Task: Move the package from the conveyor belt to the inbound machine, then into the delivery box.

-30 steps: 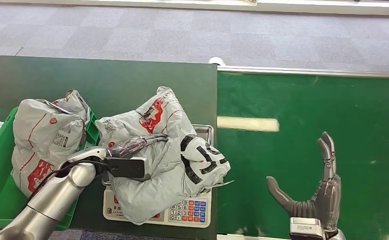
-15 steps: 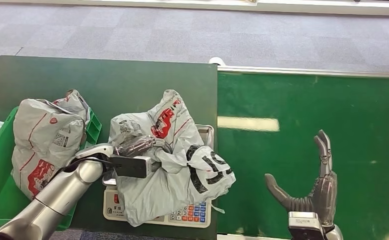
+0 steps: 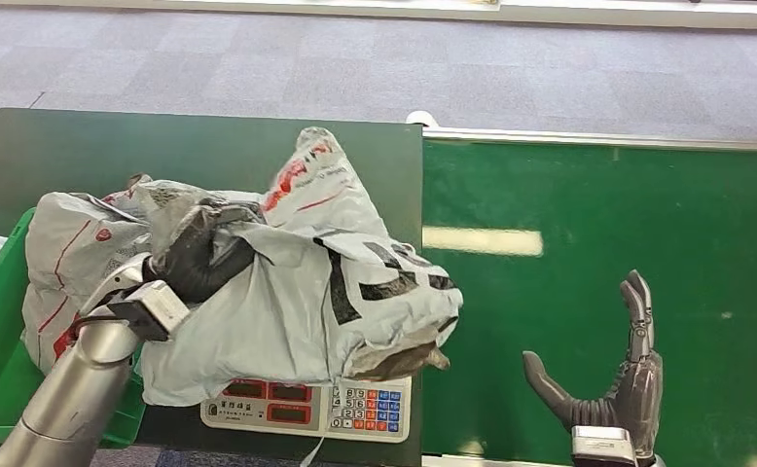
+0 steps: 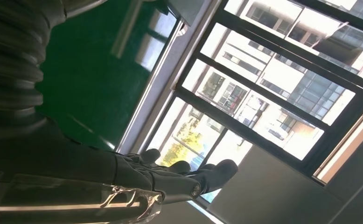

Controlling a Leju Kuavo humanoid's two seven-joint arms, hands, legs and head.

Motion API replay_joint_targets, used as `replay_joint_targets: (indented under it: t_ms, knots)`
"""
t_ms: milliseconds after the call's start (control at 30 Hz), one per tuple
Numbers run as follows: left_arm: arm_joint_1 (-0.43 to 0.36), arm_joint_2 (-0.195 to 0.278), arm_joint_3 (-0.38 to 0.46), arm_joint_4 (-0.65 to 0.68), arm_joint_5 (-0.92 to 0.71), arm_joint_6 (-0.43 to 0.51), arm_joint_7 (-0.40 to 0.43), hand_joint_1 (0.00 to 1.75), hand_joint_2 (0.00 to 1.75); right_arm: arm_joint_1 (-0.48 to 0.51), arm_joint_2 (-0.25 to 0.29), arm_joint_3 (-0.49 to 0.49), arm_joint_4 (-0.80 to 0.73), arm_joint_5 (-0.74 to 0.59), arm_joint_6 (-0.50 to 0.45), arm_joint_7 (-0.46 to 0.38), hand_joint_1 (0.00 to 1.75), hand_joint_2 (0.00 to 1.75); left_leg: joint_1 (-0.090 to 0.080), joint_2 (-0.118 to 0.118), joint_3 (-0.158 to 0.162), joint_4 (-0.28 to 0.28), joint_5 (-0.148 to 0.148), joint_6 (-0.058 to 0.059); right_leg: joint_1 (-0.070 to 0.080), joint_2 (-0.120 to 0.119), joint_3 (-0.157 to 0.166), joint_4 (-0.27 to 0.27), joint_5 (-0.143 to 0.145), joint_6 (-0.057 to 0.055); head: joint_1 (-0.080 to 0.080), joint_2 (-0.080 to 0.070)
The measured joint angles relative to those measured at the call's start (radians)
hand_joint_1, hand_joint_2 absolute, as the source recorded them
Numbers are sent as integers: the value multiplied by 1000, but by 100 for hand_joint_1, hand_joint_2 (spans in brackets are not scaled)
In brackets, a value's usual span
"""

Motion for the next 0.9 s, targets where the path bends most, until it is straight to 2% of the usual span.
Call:
replay_joint_targets:
  t_ms: [167,233,300,433,500,567,767,900]
  knots:
    - [55,10,97,-106,18,55,-22,175,175,6,0,-4,0,-16,9,0,0,175,0,0,0,0,0,0,0,0,0,0,0,0,0,0]
    - [89,9,132,-146,12,116,-50,175,175,8,1,-5,0,-12,9,0,0,175,0,1,0,0,0,0,0,1,0,0,0,0,0,0]
    - [138,-3,186,-203,-43,249,-83,175,175,15,3,-6,-1,-6,7,1,0,175,0,2,0,0,-1,0,0,2,0,0,0,0,0,0]
    - [251,-45,307,-318,-205,584,-99,175,175,29,12,-6,-2,6,0,9,0,175,0,2,0,0,-1,-1,0,2,-1,0,-1,0,0,0]
    - [304,-65,349,-358,-251,695,-91,175,175,33,18,-6,-2,12,-5,17,0,175,0,2,0,0,-1,-1,0,2,-1,0,-1,0,0,0]
    - [349,-85,384,-388,-287,766,-80,174,175,37,25,-6,-2,17,-10,23,0,175,0,2,0,0,-1,-1,0,2,-1,0,-1,0,0,0]
    - [420,-130,466,-418,-377,825,19,171,175,43,46,-10,-2,31,-11,41,0,175,0,2,2,0,-1,-1,0,2,1,0,-1,0,0,0]
    - [449,-146,518,-414,-376,786,98,171,175,55,59,-16,-13,43,-11,52,0,175,0,1,2,0,-1,-1,0,2,1,0,-1,0,0,0]
